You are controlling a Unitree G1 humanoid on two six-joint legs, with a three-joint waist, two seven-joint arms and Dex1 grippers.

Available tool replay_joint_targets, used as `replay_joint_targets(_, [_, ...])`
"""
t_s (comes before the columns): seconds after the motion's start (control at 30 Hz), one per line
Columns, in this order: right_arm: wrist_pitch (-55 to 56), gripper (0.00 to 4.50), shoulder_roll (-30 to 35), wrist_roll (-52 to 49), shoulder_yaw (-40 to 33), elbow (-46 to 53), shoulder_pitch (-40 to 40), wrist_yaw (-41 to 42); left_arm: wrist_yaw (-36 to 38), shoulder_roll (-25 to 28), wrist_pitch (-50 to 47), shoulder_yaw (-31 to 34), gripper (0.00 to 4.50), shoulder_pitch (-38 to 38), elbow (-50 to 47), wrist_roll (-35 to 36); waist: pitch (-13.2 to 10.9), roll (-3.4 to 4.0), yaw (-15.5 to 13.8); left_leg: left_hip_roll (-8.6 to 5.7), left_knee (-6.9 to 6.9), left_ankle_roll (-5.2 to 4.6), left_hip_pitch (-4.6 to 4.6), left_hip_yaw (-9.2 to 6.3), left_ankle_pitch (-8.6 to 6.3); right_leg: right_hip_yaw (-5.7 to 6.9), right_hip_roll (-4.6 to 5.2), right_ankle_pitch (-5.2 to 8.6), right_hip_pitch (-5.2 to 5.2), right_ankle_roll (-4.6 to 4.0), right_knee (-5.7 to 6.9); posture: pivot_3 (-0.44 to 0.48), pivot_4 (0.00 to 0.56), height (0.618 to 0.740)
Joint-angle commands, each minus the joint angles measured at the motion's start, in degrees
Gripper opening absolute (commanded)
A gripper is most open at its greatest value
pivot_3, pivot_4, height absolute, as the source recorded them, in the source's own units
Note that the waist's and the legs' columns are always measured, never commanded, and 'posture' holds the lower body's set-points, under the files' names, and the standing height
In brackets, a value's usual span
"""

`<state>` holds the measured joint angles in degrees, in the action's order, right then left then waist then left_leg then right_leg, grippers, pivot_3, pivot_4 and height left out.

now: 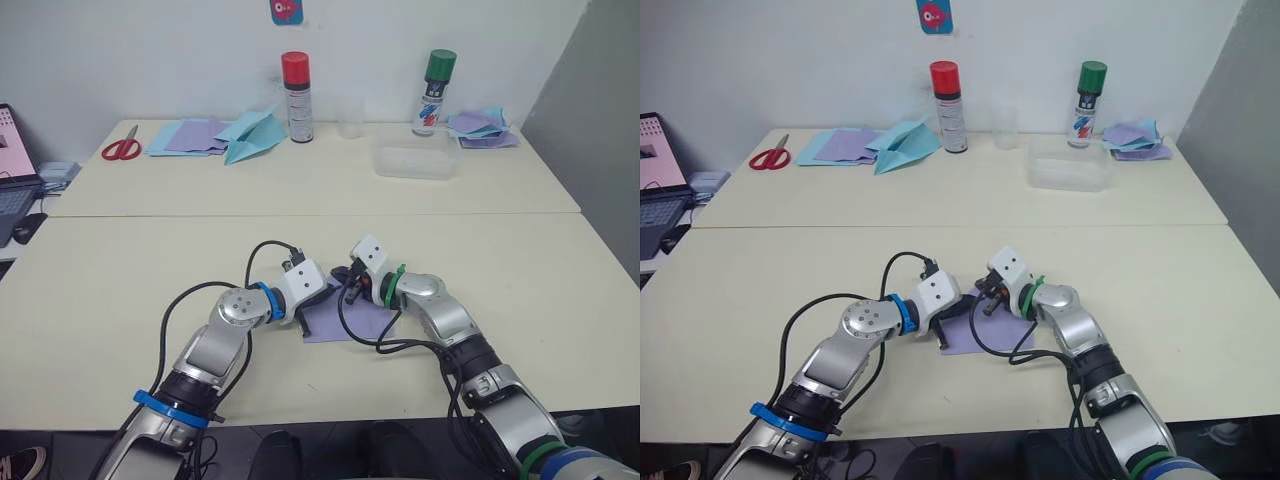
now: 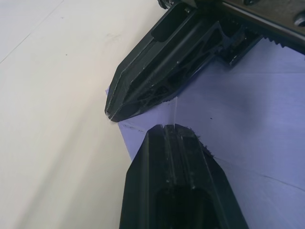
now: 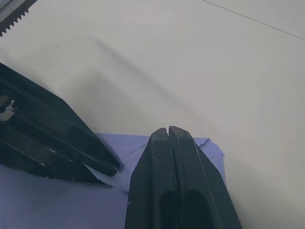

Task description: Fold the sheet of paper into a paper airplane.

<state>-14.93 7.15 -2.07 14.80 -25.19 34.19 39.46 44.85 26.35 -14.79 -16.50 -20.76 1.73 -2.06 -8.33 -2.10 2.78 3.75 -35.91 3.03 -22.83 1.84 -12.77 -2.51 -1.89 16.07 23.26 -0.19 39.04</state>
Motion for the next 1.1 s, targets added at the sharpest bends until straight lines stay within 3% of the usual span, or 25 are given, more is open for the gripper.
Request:
replay_joint_targets(0.03, [-0.3,0.00,0.0,0.8,0.7,-1.3,-1.0,0.2,3.9,2.3,-2.6,1.4,1.05,1.8,-6.8,3.3,0.0,0.01,0.1,0.01,0.01,0.00,-0.01,0.00,0.00,0.00,0.00,0.00,0.00,0.00,-0.01,0.000,0.150,0.740])
replay_joint_targets(0.2, [-0.3,0.00,-0.2,0.9,0.5,-1.0,-1.1,0.2,6.9,8.0,-6.6,4.2,2.57,7.0,-18.0,6.8,0.0,0.02,0.3,0.01,0.02,0.00,0.00,-0.02,0.00,-0.03,0.02,0.01,0.01,-0.01,-0.02,0.000,0.150,0.740])
replay_joint_targets(0.33, [-0.4,0.00,-0.3,0.8,0.6,-0.1,-1.5,0.7,8.9,14.2,-10.1,11.5,2.57,14.7,-24.6,12.1,-0.1,0.11,0.5,0.07,0.10,0.00,0.04,-0.09,0.00,-0.07,0.02,0.04,0.04,-0.07,-0.02,0.000,0.150,0.740])
replay_joint_targets(0.43, [-0.6,0.00,-0.3,0.5,0.8,0.9,-1.9,1.3,7.3,13.6,-12.5,17.7,2.57,17.0,-23.5,16.8,-0.1,0.14,0.3,0.06,0.09,0.00,0.05,-0.15,0.00,0.01,0.04,0.06,0.03,-0.11,-0.01,0.000,0.150,0.740])
replay_joint_targets(0.57, [-1.5,0.00,-0.5,0.0,1.0,3.0,-2.7,1.9,1.7,7.0,-15.7,21.8,1.66,13.9,-20.1,21.8,-0.1,0.16,0.0,0.02,0.03,0.00,0.03,-0.14,0.00,0.02,0.10,0.06,0.01,-0.10,-0.01,0.000,0.150,0.740])
replay_joint_targets(0.73, [-2.5,0.00,-0.3,0.0,1.1,4.3,-3.2,2.3,-3.7,-1.0,-15.9,17.4,0.05,6.5,-14.2,20.1,-0.1,0.08,-0.4,-0.06,-0.02,0.00,-0.02,-0.07,0.00,0.00,0.08,0.03,0.00,-0.05,-0.04,0.000,0.150,0.740])
replay_joint_targets(0.9, [-3.2,0.00,-0.1,0.2,1.2,4.8,-3.3,2.7,-3.9,-3.1,-15.5,10.9,0.02,4.0,-8.9,17.0,-0.1,0.09,-0.2,-0.03,0.03,0.00,-0.02,-0.04,0.00,-0.03,0.02,0.03,0.01,-0.05,-0.04,0.000,0.150,0.740])
replay_joint_targets(1.1, [-3.5,0.00,0.0,0.6,1.2,4.9,-3.4,2.1,-4.7,-0.8,-15.6,6.1,0.02,4.0,-4.0,11.9,-0.1,0.09,-0.2,-0.02,0.05,0.00,-0.03,-0.06,0.00,0.04,0.01,0.04,0.02,-0.06,-0.04,0.000,0.150,0.740])
